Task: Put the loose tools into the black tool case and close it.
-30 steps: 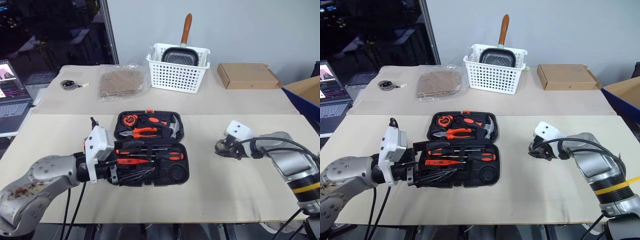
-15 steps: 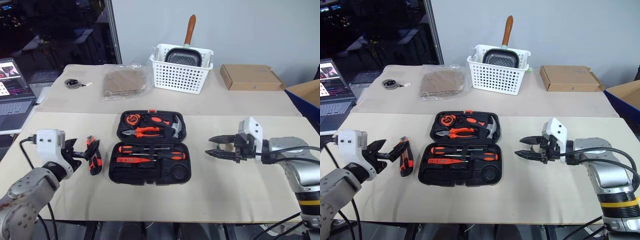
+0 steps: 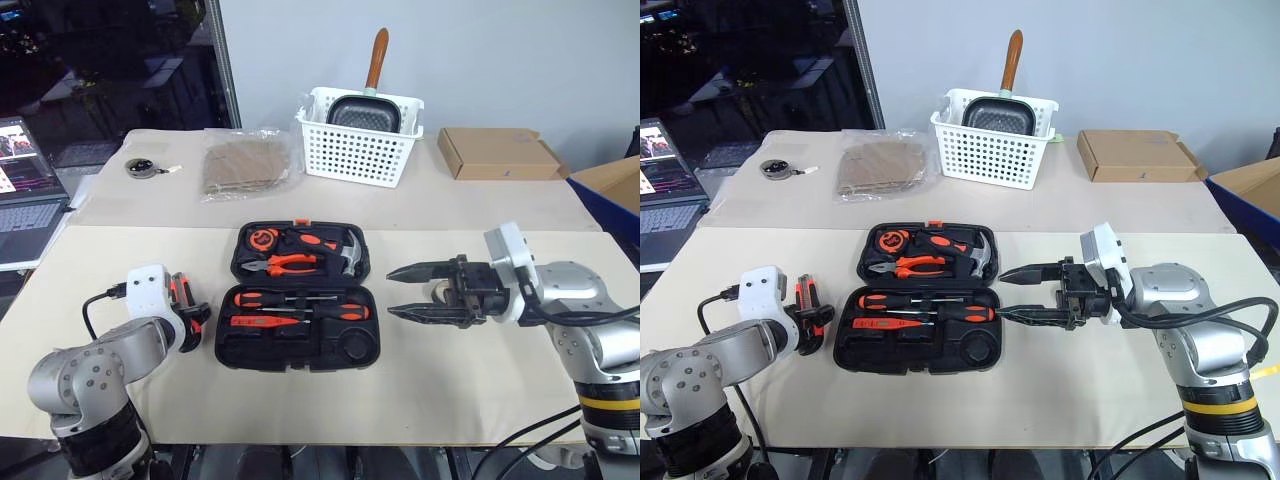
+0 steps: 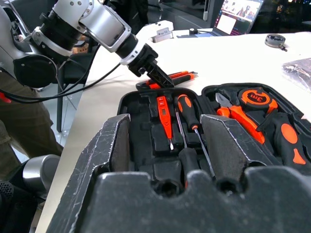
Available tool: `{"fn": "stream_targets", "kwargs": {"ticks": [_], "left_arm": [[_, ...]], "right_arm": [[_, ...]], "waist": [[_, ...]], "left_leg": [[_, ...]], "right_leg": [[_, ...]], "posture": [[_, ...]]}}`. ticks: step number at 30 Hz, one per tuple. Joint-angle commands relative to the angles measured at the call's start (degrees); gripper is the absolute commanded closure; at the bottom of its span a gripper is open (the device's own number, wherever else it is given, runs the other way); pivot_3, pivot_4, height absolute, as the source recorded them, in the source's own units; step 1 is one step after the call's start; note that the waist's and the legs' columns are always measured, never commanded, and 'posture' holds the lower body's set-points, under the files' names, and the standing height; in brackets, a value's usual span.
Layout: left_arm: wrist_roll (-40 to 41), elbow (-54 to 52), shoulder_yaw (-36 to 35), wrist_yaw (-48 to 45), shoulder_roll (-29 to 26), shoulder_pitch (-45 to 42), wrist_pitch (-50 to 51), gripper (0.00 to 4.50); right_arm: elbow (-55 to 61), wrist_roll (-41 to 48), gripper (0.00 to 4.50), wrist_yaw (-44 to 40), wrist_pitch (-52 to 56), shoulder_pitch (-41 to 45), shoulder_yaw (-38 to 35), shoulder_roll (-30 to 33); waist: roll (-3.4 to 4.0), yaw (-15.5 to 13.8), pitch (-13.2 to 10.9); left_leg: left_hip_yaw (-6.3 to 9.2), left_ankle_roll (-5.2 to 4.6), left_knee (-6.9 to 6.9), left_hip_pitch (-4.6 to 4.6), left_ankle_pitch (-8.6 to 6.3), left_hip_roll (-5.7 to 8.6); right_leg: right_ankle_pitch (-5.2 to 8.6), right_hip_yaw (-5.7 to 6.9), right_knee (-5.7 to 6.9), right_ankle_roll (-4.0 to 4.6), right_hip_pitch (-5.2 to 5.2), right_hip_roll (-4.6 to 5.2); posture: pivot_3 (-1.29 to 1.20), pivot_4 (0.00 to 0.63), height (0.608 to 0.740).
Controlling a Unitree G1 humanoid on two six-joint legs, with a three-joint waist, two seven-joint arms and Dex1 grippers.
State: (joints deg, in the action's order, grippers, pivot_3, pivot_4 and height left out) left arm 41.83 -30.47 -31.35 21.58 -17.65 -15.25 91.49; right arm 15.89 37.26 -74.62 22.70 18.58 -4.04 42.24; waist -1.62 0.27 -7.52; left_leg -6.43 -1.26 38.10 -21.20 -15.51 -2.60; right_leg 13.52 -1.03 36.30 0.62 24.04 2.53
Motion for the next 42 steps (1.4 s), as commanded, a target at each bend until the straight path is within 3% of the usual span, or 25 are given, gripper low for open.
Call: {"fn": "stream_targets", "kwargs": {"ticks": [1, 5, 9, 11, 13, 16, 20, 22, 24, 27, 30, 34, 39, 42], "left_arm": [[-1.23, -4.69, -0.63, -5.13, -2.5, 1.05, -3.17, 2.07], [2.28, -11.19, 1.01, -24.78, -12.9, 6.56, -16.31, 2.07], [7.91, -14.09, 5.37, -58.8, -33.0, 13.0, -27.31, 2.07], [0.44, -11.61, 13.38, -69.2, -40.35, 13.71, -38.95, 2.07], [-1.96, -7.01, 18.59, -71.71, -42.0, 10.12, -42.36, 2.07], [0.06, -0.04, 19.85, -66.09, -37.16, 2.47, -39.25, 2.07], [3.75, 1.96, 12.44, -52.19, -28.89, -1.35, -29.08, 1.21], [2.87, 0.05, 8.55, -43.29, -24.91, -1.06, -22.53, 0.35], [1.49, -2.39, 5.81, -36.34, -21.42, -1.1, -17.01, 0.03], [-4.69, -8.38, 2.18, -24.3, -13.1, -1.2, -6.27, 0.03], [-8.63, -12.91, 2.1, -19.5, -7.34, -1.05, 0.57, 0.03], [-13.04, -13.22, 4.31, -16.19, -2.96, 1.54, 1.0, 0.03], [-18.55, -6.16, 6.98, -15.43, -1.48, 2.98, -4.21, 0.03], [-19.79, -3.27, 7.01, -16.38, 0.3, 3.97, -6.91, 0.81]], "right_arm": [[3.18, 1.1, 1.81, 0.7, -2.77, -1.3, -2.27, -0.58], [3.7, 0.92, 1.81, 0.93, -4.42, -3.05, -2.8, -0.92], [2.77, -0.07, 1.81, 0.86, -5.69, -5.44, -3.9, 0.05], [2.64, -0.39, 1.81, 0.72, -6.2, -6.57, -4.48, 0.82], [3.24, -0.65, 1.81, 0.89, -6.79, -8.28, -5.42, 1.68], [5.58, -0.39, 1.81, 1.44, -6.94, -11.33, -6.98, 2.72], [8.48, 0.01, 1.81, 3.04, -6.78, -14.88, -8.36, 2.91], [8.98, 0.0, 1.81, 3.62, -6.77, -15.55, -8.54, 2.76], [8.94, 0.1, 1.81, 3.86, -6.83, -15.55, -8.51, 2.69], [7.57, 0.37, 1.81, 3.52, -7.07, -13.83, -7.84, 2.54], [6.09, 0.89, 1.81, 2.39, -7.32, -11.78, -7.29, 2.39], [4.38, 1.43, 1.81, 1.23, -7.3, -8.69, -6.32, 1.94], [2.99, 0.56, 1.81, 0.49, -7.64, -7.06, -5.53, 1.85], [3.16, 0.81, 1.81, 0.39, -7.66, -7.05, -5.96, 1.94]], "waist": [[-0.02, 0.15, -0.01], [-0.16, 0.4, -0.09], [-0.14, 0.35, -0.11], [0.01, -0.08, -0.14], [0.25, -0.47, -0.17], [0.24, -0.91, -0.2], [0.12, -0.46, -0.25], [0.11, 0.02, -0.26], [0.09, 0.39, -0.26], [0.06, 0.24, -0.28], [-0.03, 0.09, -0.3], [-0.13, -0.09, -0.29], [-0.13, -0.2, -0.29], [-0.13, -0.24, -0.28]], "left_leg": [[0.0, 0.01, 0.0, 0.01, 0.01, 0.0], [0.01, 0.12, 0.0, -0.03, 0.07, -0.04], [-0.07, 0.15, -0.1, 0.04, 0.08, -0.03], [-0.09, 0.16, -0.11, 0.04, 0.08, -0.02], [-0.12, 0.15, -0.11, 0.05, 0.08, 0.0], [-0.12, 0.08, -0.11, 0.01, 0.13, -0.03], [-0.06, -0.05, -0.11, -0.12, 0.17, -0.12], [-0.06, -0.16, -0.11, -0.12, 0.1, -0.1], [-0.06, -0.17, -0.11, -0.2, 0.09, -0.08], [-0.03, -0.17, -0.11, -0.21, 0.09, 0.0], [-0.02, -0.17, -0.1, -0.19, 0.08, 0.08], [0.05, -0.06, -0.1, -0.03, 0.15, 0.08], [0.09, 0.03, -0.1, 0.03, 0.25, 0.05], [0.08, 0.01, -0.1, 0.01, 0.25, 0.06]], "right_leg": [[-0.01, 0.0, 0.02, 0.02, 0.0, 0.0], [-0.05, 0.01, 0.11, 0.1, 0.12, -0.02], [0.03, 0.07, 0.21, 0.21, 0.15, 0.09], [0.05, 0.13, 0.16, 0.24, 0.16, 0.11], [0.08, 0.14, 0.06, 0.28, 0.14, 0.11], [0.07, 0.11, -0.04, 0.24, 0.12, -0.04], [0.02, 0.07, -0.1, 0.15, 0.14, -0.17], [0.0, 0.02, -0.08, 0.07, 0.14, -0.11], [0.03, 0.01, -0.1, 0.0, 0.17, -0.07], [0.04, 0.03, -0.14, -0.07, 0.13, 0.02], [-0.01, 0.01, -0.14, -0.15, 0.07, 0.07], [-0.07, 0.01, -0.05, -0.08, 0.0, 0.02], [-0.15, 0.02, 0.02, 0.06, 0.0, -0.06], [-0.15, 0.0, 0.01, 0.06, 0.0, -0.03]], "posture": [[0.0, 0.15, 0.74], [0.0, 0.15, 0.74], [0.0, 0.15, 0.74], [0.0, 0.15, 0.74], [0.0, 0.15, 0.74], [0.0, 0.15, 0.74], [0.0, 0.15, 0.74], [0.0, 0.15, 0.74], [0.0, 0.15, 0.74], [0.0, 0.15, 0.74], [0.0, 0.15, 0.74], [0.0, 0.15, 0.74], [0.0, 0.15, 0.74], [0.0, 0.15, 0.74]]}}
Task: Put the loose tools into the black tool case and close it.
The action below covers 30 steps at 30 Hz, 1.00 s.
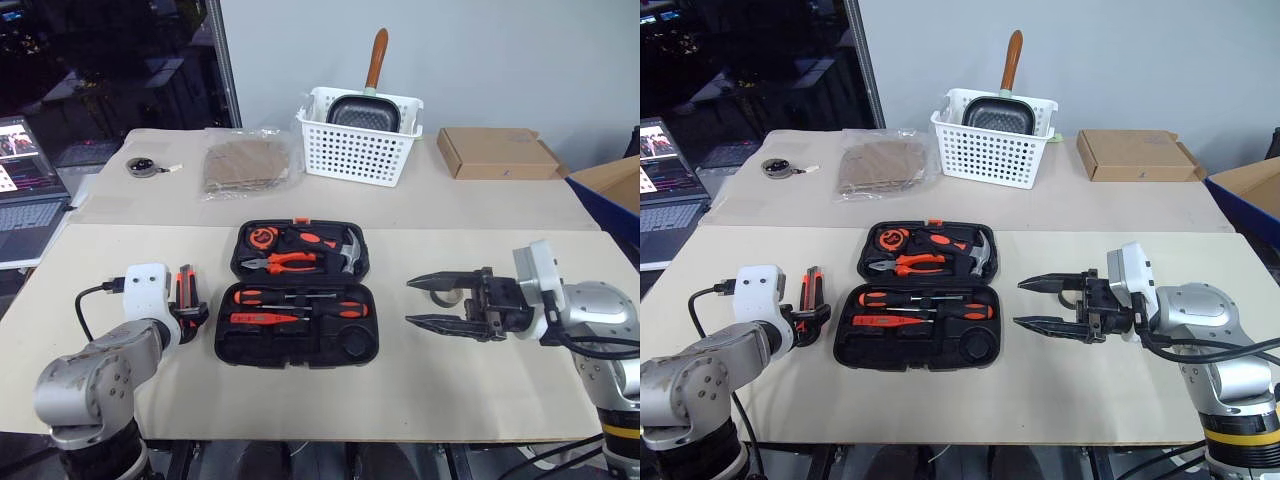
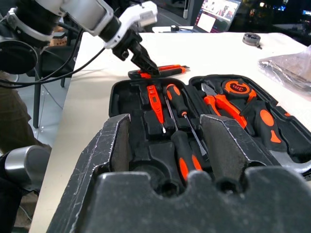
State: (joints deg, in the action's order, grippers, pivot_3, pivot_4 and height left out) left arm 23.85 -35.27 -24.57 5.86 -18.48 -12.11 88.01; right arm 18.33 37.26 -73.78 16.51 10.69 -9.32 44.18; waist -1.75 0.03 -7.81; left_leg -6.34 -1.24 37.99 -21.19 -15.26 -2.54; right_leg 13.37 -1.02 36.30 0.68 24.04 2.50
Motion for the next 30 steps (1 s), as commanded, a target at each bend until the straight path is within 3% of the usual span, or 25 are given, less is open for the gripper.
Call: {"fn": "stream_targets", "kwargs": {"ticks": [1, 5, 11, 14, 17, 25, 30], "left_arm": [[-2.12, 1.84, 0.2, -0.96, 1.46, 0.94, -4.21, 1.12], [-3.03, 2.15, -0.31, -2.0, 2.28, 0.6, -5.69, 2.64], [-3.11, -0.91, -2.85, -4.69, 2.18, -0.43, -11.81, 2.72], [0.85, -3.81, -4.91, -10.31, 1.11, -1.82, -16.35, 2.72], [3.3, -4.46, -1.42, -19.11, -5.64, -1.81, -21.43, 2.72], [6.94, 3.75, 16.16, -59.05, -29.59, -1.56, -43.19, 2.72], [-3.15, 16.99, 25.79, -74.22, -38.26, -4.0, -63.47, 2.72]], "right_arm": [[0.82, 1.0, 1.81, -0.39, -1.45, 0.89, -0.84, -0.05], [1.11, 1.34, 1.81, 0.16, -1.54, 1.16, -0.89, -0.71], [0.76, 0.47, 1.81, 0.82, -2.07, 1.35, -0.33, -2.06], [0.37, 0.15, 1.81, 1.05, -2.37, 1.15, -0.45, -2.16], [-0.7, -1.1, 1.81, 0.44, -3.56, -0.18, -0.93, -1.33], [-3.11, -3.94, 1.81, -0.8, -6.02, -6.52, -5.03, 2.92], [-4.01, -5.37, 1.81, -1.89, -5.95, -11.59, -8.28, 7.4]], "waist": [[0.0, -0.02, 0.01], [0.0, -0.23, 0.02], [0.0, -0.44, 0.01], [-0.01, -0.48, 0.01], [0.0, -0.49, 0.01], [0.1, -0.61, 0.03], [0.14, -0.35, 0.01]], "left_leg": [[-0.01, -0.01, 0.0, -0.02, -0.01, 0.0], [0.0, -0.04, 0.0, -0.03, -0.02, 0.0], [0.0, -0.03, 0.0, -0.04, -0.02, 0.0], [0.01, -0.03, 0.0, -0.12, -0.02, -0.02], [0.0, -0.04, -0.01, -0.17, -0.03, -0.03], [-0.15, -0.11, -0.04, -0.13, -0.08, -0.02], [-0.16, -0.12, -0.04, -0.09, -0.07, -0.06]], "right_leg": [[0.0, 0.0, -0.03, 0.0, 0.0, 0.0], [0.0, 0.02, -0.03, 0.0, 0.01, 0.04], [0.0, 0.02, -0.01, 0.0, 0.01, 0.05], [0.0, 0.05, -0.04, 0.0, 0.07, 0.04], [0.0, 0.06, -0.08, 0.0, 0.09, 0.04], [0.01, 0.08, -0.2, 0.0, 0.09, 0.04], [0.08, 0.11, -0.13, 0.07, 0.13, -0.06]], "posture": [[0.0, 0.15, 0.74], [0.0, 0.15, 0.74], [0.0, 0.15, 0.74], [0.0, 0.15, 0.74], [0.0, 0.15, 0.74], [0.0, 0.15, 0.74], [0.0, 0.15, 0.74]]}}
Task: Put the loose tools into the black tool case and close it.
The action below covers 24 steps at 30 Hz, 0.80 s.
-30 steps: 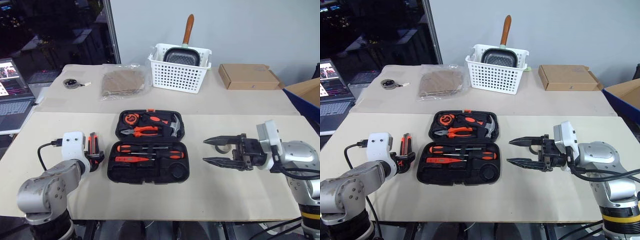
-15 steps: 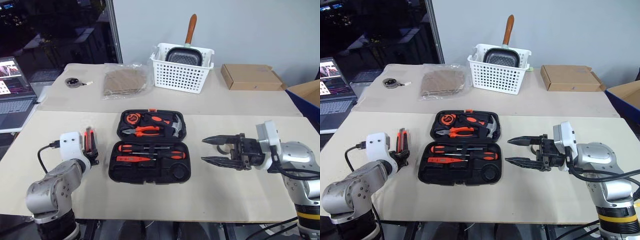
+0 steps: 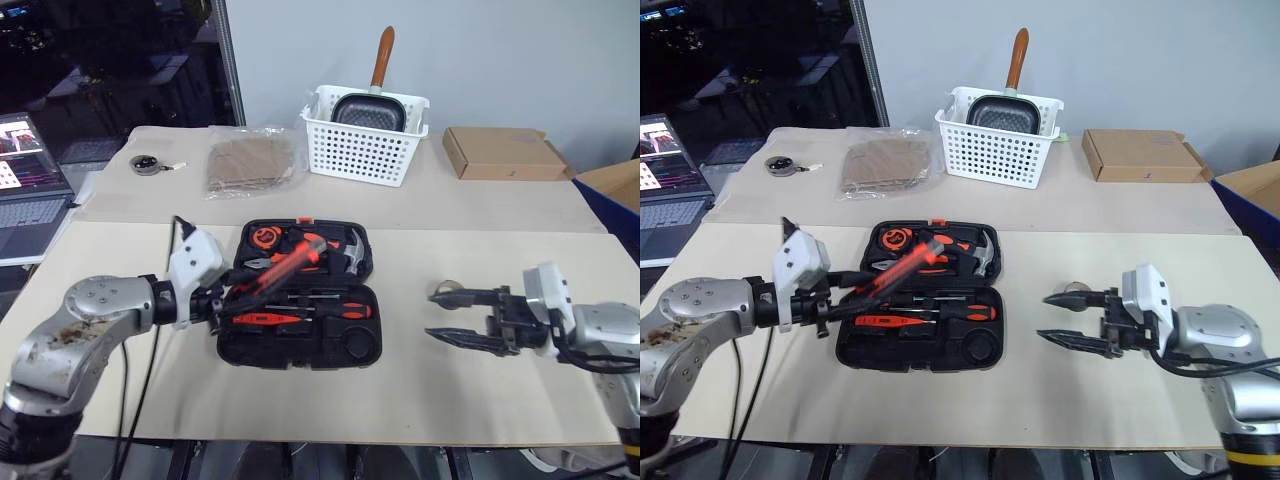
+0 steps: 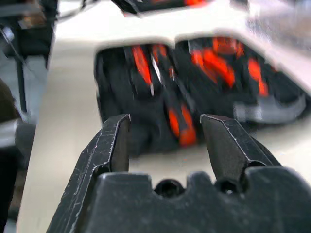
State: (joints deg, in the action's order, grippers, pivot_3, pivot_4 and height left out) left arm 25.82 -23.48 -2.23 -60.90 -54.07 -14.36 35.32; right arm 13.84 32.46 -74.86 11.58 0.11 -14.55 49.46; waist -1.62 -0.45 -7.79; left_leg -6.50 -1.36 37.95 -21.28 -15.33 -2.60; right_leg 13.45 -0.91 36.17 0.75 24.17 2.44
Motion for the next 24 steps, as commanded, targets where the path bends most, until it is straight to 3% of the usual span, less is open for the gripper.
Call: {"fn": "stream_targets", "kwargs": {"ticks": [1, 8, 24], "left_arm": [[-6.24, 7.44, 4.91, -9.57, -3.29, -2.5, -13.33, 2.72], [-9.47, 15.82, 10.4, -17.1, -2.83, -7.2, -19.92, 2.72], [-19.22, 15.9, 20.95, -19.0, 2.44, -9.73, -25.75, 2.72]], "right_arm": [[0.31, -0.77, 1.81, -1.05, -0.92, -1.59, -3.58, 3.06], [0.01, 1.36, 1.81, -3.05, 0.65, -3.1, -7.55, 7.23], [-1.91, 0.85, 1.81, -4.28, 0.12, -0.92, -7.58, 7.33]], "waist": [[0.0, 0.19, -0.01], [0.02, -0.03, -0.03], [0.03, -0.04, -0.03]], "left_leg": [[0.0, 0.0, 0.0, 0.0, 0.0, -0.01], [-0.05, -0.05, 0.01, -0.07, -0.01, 0.02], [-0.02, -0.2, 0.17, -0.12, -0.09, 0.05]], "right_leg": [[0.0, -0.01, -0.03, 0.0, 0.0, -0.04], [0.06, -0.06, -0.07, -0.14, 0.0, 0.0], [0.08, -0.09, 0.02, -0.24, -0.01, -0.01]], "posture": [[0.0, 0.15, 0.74], [0.0, 0.15, 0.74], [0.0, 0.15, 0.74]]}}
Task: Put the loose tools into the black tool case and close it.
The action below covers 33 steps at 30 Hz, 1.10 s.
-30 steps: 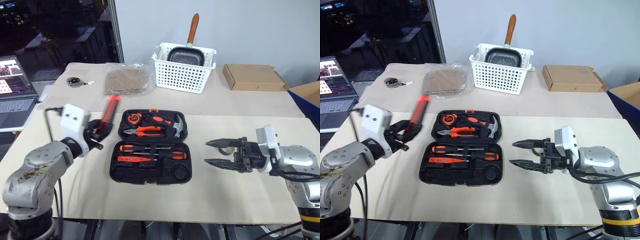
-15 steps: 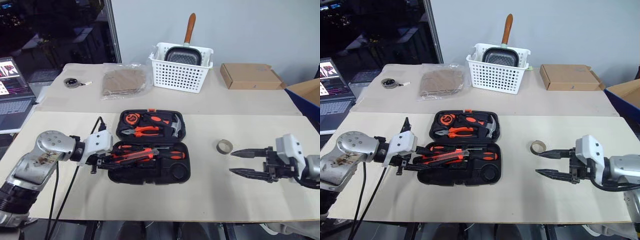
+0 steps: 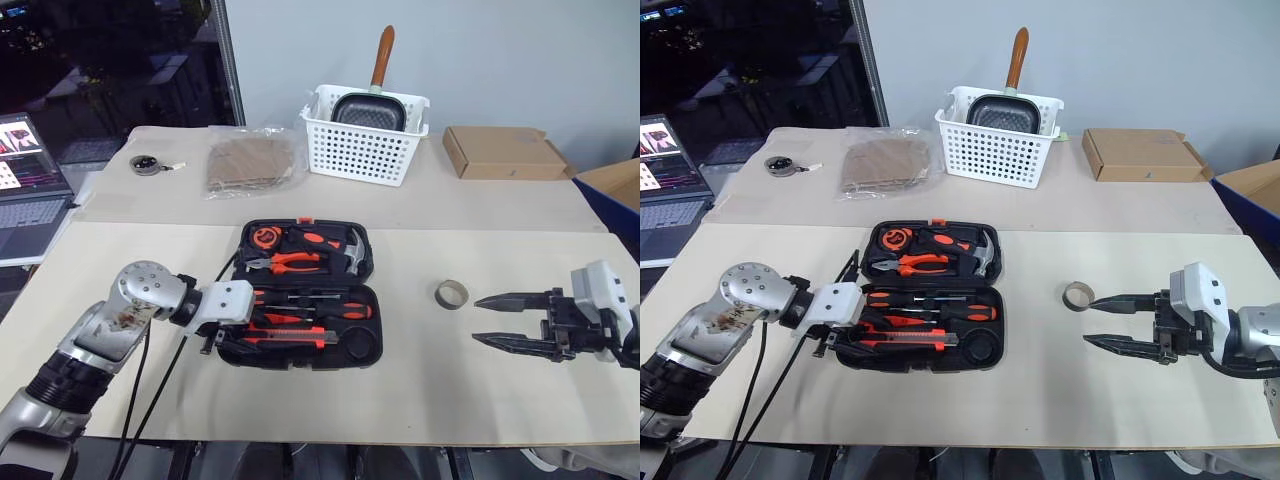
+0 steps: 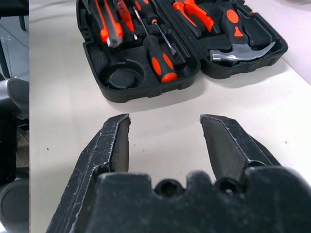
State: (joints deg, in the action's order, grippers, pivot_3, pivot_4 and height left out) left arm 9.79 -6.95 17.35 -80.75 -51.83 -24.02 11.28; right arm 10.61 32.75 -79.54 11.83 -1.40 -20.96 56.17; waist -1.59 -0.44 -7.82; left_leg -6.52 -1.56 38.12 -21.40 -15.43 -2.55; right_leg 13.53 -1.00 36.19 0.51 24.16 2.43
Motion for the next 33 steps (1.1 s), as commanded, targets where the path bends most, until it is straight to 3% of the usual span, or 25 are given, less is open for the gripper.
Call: {"fn": "stream_targets", "kwargs": {"ticks": [1, 19, 21, 26, 30, 33], "left_arm": [[-3.73, -0.62, 1.68, 1.17, 0.42, 0.06, -1.65, 2.72], [-3.25, -7.15, -0.32, 1.86, -2.6, 5.18, 3.31, 2.72], [-2.84, -7.32, -0.76, 1.67, -2.97, 5.73, 3.98, 1.72], [2.84, -9.86, -7.9, 4.92, -1.19, 6.55, 6.13, 0.24], [13.88, -14.44, -16.28, 9.16, 2.24, 8.49, 14.89, 0.24], [17.74, -18.53, -16.89, 11.34, 5.01, 12.49, 16.52, 0.89]], "right_arm": [[1.62, 0.6, 1.81, 0.56, -0.01, 0.42, -1.22, 0.52], [2.95, 1.02, 1.81, 1.41, 1.05, 0.8, -0.29, -0.04], [2.79, 1.09, 1.81, 1.34, 1.07, 1.29, 0.09, -0.11], [3.63, 1.79, 1.81, 1.76, 1.42, 1.54, 0.15, -0.85], [4.67, 3.67, 1.81, 3.39, 2.7, 2.53, -0.01, -2.37], [5.28, 4.26, 1.81, 4.15, 3.37, 3.76, 0.92, -3.0]], "waist": [[0.01, -0.13, 0.01], [0.14, 0.41, 0.08], [0.14, 0.45, 0.08], [0.14, 0.64, 0.08], [0.12, 0.52, 0.07], [0.21, 0.59, 0.12]], "left_leg": [[0.01, 0.0, 0.0, 0.0, 0.0, 0.0], [0.01, -0.1, 0.15, 0.03, -0.06, -0.06], [-0.01, -0.13, 0.16, 0.03, -0.07, -0.05], [-0.02, -0.15, 0.15, 0.03, -0.09, -0.05], [-0.03, -0.15, 0.16, -0.02, -0.09, -0.05], [0.0, -0.15, 0.24, 0.01, -0.09, -0.05]], "right_leg": [[0.0, 0.01, 0.0, 0.0, -0.01, 0.0], [-0.01, -0.01, 0.03, -0.03, -0.07, -0.02], [-0.01, -0.02, 0.02, -0.04, -0.07, -0.01], [0.0, -0.04, 0.01, -0.04, -0.06, -0.01], [0.0, -0.03, 0.03, -0.05, -0.02, 0.03], [-0.01, -0.03, 0.11, -0.06, -0.06, 0.08]], "posture": [[0.0, 0.15, 0.74], [0.0, 0.15, 0.74], [0.0, 0.15, 0.74], [0.0, 0.15, 0.74], [0.0, 0.15, 0.74], [0.0, 0.15, 0.74]]}}
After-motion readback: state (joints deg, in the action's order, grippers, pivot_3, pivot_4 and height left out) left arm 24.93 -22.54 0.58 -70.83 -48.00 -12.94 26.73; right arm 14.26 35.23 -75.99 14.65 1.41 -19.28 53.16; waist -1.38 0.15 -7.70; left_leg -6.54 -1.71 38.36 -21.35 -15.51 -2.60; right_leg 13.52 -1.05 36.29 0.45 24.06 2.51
